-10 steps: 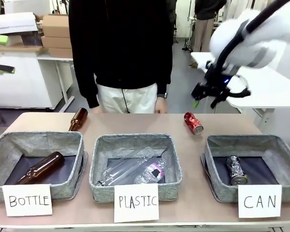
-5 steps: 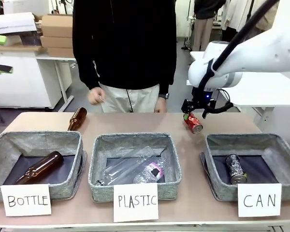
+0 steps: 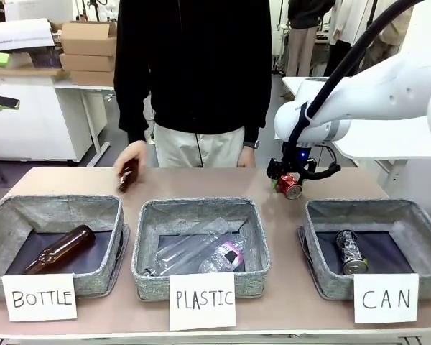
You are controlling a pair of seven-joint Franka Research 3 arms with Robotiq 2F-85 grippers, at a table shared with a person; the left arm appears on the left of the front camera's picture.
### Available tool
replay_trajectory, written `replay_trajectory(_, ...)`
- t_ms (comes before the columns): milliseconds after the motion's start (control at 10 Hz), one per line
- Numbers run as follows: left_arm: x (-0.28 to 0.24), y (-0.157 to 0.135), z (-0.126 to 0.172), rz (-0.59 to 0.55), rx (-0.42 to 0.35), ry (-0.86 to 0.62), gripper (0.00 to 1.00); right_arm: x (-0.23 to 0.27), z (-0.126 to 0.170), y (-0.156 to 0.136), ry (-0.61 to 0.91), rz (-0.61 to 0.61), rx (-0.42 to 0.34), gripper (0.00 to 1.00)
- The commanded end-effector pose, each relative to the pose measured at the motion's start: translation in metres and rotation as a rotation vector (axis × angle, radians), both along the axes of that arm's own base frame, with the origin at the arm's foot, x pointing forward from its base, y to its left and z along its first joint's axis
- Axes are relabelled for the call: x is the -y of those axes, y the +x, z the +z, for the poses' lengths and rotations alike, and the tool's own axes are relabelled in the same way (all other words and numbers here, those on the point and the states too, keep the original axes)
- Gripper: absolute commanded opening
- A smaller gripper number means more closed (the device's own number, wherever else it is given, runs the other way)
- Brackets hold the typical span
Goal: Sort the can waste into the basket.
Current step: Pick up the can waste from the table and place it in the right Fabric basket.
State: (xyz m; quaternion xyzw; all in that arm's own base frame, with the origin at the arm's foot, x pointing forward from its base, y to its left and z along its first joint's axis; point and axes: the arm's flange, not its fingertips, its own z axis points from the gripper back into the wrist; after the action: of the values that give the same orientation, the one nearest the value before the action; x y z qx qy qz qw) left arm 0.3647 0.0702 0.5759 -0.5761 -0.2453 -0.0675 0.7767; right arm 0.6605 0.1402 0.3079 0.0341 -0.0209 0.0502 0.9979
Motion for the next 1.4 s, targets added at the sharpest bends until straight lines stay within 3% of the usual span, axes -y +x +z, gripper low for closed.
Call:
replay_trajectory(0, 0.0, -0.001, 0.002, -0.002, -0.002, 0.002, 1.0, -0.003, 0.003, 0.008, -0.07, -0.026, -0.024, 0.41)
replay_trajectory(200, 0.0, -0.001, 0.002, -0.002, -0.002, 0.002, 1.0, -0.004, 0.001, 0.007, -0.065, -0.026, -0.037, 0.0)
replay_trajectory(900, 0.0, -0.001, 0.002, -0.002, -0.002, 0.002, 1.0, -0.001, 0.005, 0.004, -0.096, -0.031, -0.072, 0.04)
replay_trajectory(1000, 0.0, -0.001, 0.002, -0.002, -0.002, 0.002, 1.0, 0.006, 0.025, -0.006, -0.088, -0.028, -0.054, 0.04)
replay_trajectory(1100, 0.0, -0.001, 0.002, -0.002, -0.002, 0.002, 1.0, 0.022, 0.072, -0.035, -0.07, 0.004, -0.042, 0.04)
replay_trajectory(1300, 0.0, -0.001, 0.002, -0.002, -0.002, 0.002, 1.0, 0.069, 0.161, -0.128, 0.06, 0.068, -0.176, 0.04)
